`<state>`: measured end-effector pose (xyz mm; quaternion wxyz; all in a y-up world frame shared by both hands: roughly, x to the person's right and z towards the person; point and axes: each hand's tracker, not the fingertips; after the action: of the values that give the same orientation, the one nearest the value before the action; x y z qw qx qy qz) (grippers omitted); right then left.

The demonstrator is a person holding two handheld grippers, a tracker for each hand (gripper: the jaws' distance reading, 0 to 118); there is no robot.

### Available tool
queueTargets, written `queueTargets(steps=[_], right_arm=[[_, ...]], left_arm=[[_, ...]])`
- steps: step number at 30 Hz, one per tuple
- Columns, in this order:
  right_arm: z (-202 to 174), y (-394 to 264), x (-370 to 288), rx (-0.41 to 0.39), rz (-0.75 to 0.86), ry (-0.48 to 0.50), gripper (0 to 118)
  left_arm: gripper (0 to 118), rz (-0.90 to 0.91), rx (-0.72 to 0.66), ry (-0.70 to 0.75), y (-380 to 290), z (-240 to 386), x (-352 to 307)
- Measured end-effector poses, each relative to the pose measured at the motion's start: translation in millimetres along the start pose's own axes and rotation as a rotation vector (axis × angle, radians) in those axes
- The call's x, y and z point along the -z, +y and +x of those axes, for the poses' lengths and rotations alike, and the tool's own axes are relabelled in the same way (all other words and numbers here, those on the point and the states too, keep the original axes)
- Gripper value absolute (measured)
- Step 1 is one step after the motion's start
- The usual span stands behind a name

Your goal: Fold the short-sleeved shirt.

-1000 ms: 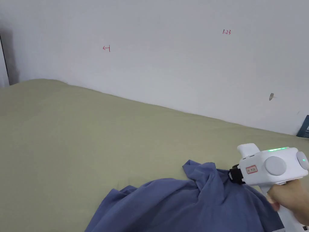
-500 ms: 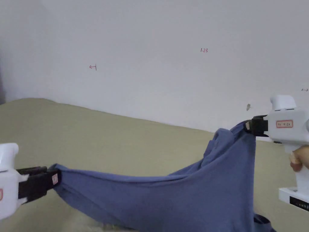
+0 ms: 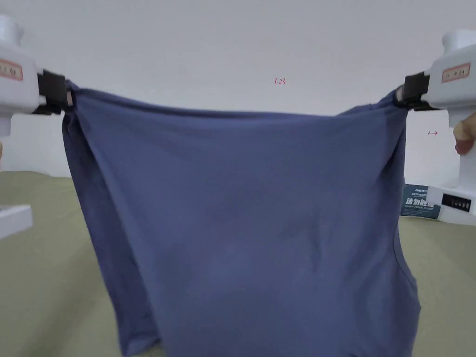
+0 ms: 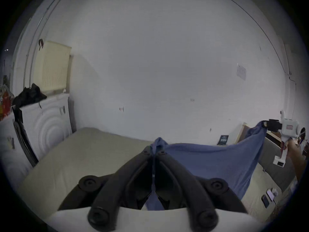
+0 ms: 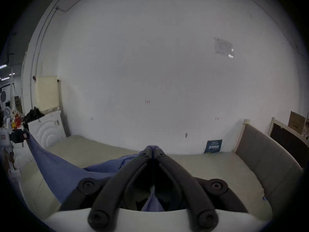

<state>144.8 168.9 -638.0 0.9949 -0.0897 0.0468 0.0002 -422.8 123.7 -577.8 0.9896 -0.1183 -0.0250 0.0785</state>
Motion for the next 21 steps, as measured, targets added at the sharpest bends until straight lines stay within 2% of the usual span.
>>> queueTargets(steps=[4, 8, 16, 21], right_arm=[[-1.4, 18.7, 2.5, 0.006, 0.074, -0.028, 1], [-5.3, 36.0, 6.1, -0.020, 0.156, -0.079, 1], [-1.9, 67.5, 9.6, 0.054, 0.252, -0.102, 1], [-5.1, 67.9, 6.6, 0.001, 0.265, -0.116, 1]], left_arm=[[2, 0.074, 0.040, 0.042, 35.0, 10.8, 16.3], [2, 0.122, 0.056, 0.065, 63.6, 17.5, 24.8], [2, 0.171, 0.131, 0.106, 89.2, 23.0, 41.3], [2, 0.174, 0.164, 0.114, 95.5, 27.2, 47.4]])
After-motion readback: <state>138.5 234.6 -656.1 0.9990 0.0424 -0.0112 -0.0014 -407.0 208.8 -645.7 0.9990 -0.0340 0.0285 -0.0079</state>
